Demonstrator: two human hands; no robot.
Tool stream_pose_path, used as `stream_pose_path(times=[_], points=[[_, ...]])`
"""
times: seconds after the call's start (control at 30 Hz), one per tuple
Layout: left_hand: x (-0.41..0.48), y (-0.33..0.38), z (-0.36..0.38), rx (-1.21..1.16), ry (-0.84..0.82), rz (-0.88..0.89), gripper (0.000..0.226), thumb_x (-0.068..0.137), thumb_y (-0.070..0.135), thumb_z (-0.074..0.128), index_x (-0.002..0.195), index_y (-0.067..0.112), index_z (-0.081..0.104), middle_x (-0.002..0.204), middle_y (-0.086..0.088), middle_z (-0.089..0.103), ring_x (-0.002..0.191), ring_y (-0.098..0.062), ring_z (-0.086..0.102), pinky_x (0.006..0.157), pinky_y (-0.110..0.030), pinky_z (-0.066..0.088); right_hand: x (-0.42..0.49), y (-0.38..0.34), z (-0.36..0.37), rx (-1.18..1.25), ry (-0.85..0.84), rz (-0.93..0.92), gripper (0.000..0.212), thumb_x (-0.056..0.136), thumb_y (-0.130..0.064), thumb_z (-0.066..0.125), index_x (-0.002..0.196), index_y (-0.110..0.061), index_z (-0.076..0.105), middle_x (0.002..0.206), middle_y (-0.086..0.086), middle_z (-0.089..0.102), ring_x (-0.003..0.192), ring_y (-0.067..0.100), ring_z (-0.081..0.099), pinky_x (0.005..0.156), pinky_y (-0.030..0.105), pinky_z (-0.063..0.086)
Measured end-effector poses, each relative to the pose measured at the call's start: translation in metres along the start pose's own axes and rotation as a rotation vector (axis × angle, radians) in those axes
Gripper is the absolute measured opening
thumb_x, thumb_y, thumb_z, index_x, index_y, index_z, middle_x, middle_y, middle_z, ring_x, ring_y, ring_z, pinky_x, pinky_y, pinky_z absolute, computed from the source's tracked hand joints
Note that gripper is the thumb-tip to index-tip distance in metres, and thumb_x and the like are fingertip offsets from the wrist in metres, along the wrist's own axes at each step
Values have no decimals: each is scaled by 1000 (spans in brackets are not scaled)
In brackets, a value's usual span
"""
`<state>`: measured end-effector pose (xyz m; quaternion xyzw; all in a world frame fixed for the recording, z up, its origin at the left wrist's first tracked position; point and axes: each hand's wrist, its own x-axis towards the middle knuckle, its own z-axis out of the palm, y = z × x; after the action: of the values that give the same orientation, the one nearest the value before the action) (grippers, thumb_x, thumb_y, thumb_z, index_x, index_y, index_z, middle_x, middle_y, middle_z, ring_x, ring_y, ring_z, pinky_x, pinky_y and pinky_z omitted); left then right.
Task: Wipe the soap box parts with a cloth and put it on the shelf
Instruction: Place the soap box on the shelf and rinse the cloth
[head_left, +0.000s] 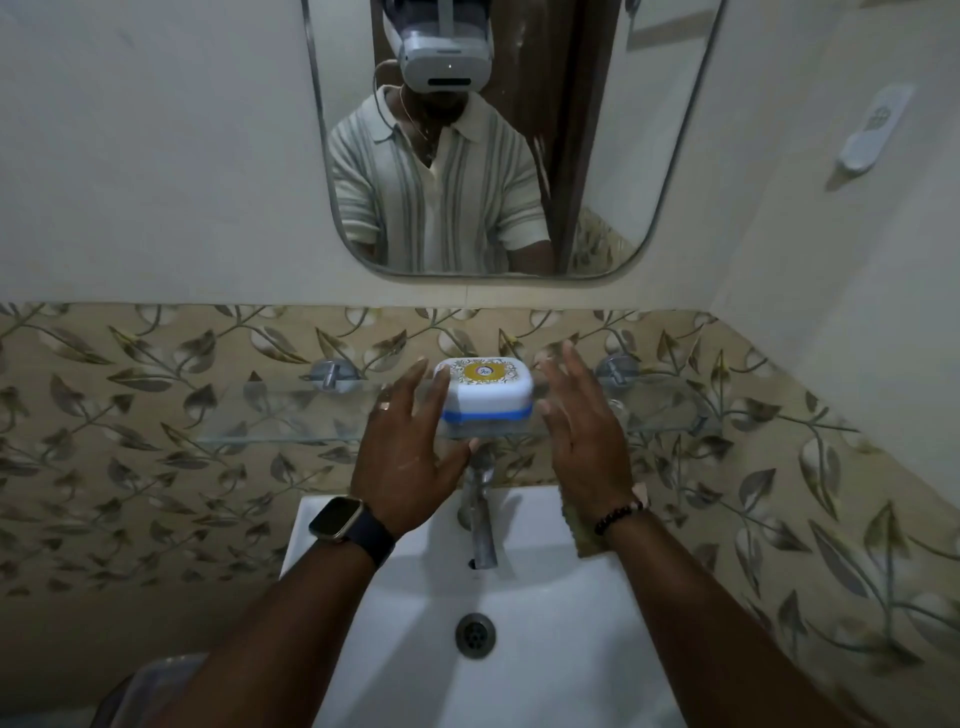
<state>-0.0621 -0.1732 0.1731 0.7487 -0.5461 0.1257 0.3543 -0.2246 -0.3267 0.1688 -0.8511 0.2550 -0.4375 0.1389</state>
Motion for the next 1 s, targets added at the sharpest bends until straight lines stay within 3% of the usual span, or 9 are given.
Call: stream_pose_path(times=[0.1, 0.2, 0.33, 0.5, 0.67, 0.73, 0.87, 1.0], points=[[-26, 5, 4, -76, 165, -14, 70, 90, 49, 60, 148, 11, 48, 154, -17, 46, 140, -35, 44, 111, -52, 42, -47, 27, -8, -29, 309, -50, 37, 101, -13, 46, 137, -18, 54, 153, -3, 39, 141, 19, 39, 115, 27, 33], [-53, 9, 14, -163, 257, 51, 55, 91, 40, 66, 140, 16, 57, 148, -10, 52, 137, -29, 48, 111, -39, 40, -98, 65, -3, -53, 388, 34, 28, 100, -16, 49, 123, -14, 65, 136, -10, 43, 127, 20, 48, 104, 44, 45], [-92, 9, 34, -128, 172, 113, 40, 87, 27, 73, 124, 12, 71, 139, -9, 61, 128, -30, 56, 104, -45, 47, -136, 106, 14, -179, 269, 86, 27, 97, -8, 52, 120, -4, 66, 127, 7, 55, 121, 28, 54, 95, 51, 48], [-113, 11, 53, -124, 44, 153, 40, 88, 26, 74, 124, 10, 72, 142, -9, 60, 132, -27, 56, 107, -50, 46, -139, 140, 35, -237, 83, 84, 46, 95, -7, 48, 141, -1, 50, 146, 17, 48, 137, 34, 45, 109, 53, 41], [-117, 18, 64, -113, -31, 166, 42, 91, 34, 70, 128, 12, 69, 148, -7, 56, 137, -25, 51, 110, -47, 44, -140, 169, 48, -326, -379, 111, 66, 94, -29, 51, 154, -11, 30, 162, 11, 26, 149, 30, 26, 120, 46, 26], [-120, 20, 68, -109, -52, 162, 42, 91, 33, 71, 128, 13, 69, 148, -7, 55, 137, -27, 51, 106, -48, 47, -149, 179, 55, -346, -567, 149, 69, 92, -23, 63, 154, -16, 31, 162, 6, 19, 150, 33, 25, 122, 49, 23], [-125, 21, 74, -91, -101, 147, 42, 90, 33, 71, 128, 14, 70, 148, -6, 54, 136, -29, 52, 101, -46, 50, -158, 186, 60, -363, -494, 125, 75, 74, 14, 69, 142, -14, 52, 150, 13, 48, 138, 38, 46, 114, 55, 36], [-125, 22, 77, -85, -105, 138, 42, 91, 34, 70, 128, 16, 69, 149, -4, 54, 137, -27, 50, 102, -43, 49, -156, 187, 56, -344, -419, 55, 72, 67, 19, 73, 131, -12, 64, 137, 15, 61, 125, 39, 60, 99, 58, 50]])
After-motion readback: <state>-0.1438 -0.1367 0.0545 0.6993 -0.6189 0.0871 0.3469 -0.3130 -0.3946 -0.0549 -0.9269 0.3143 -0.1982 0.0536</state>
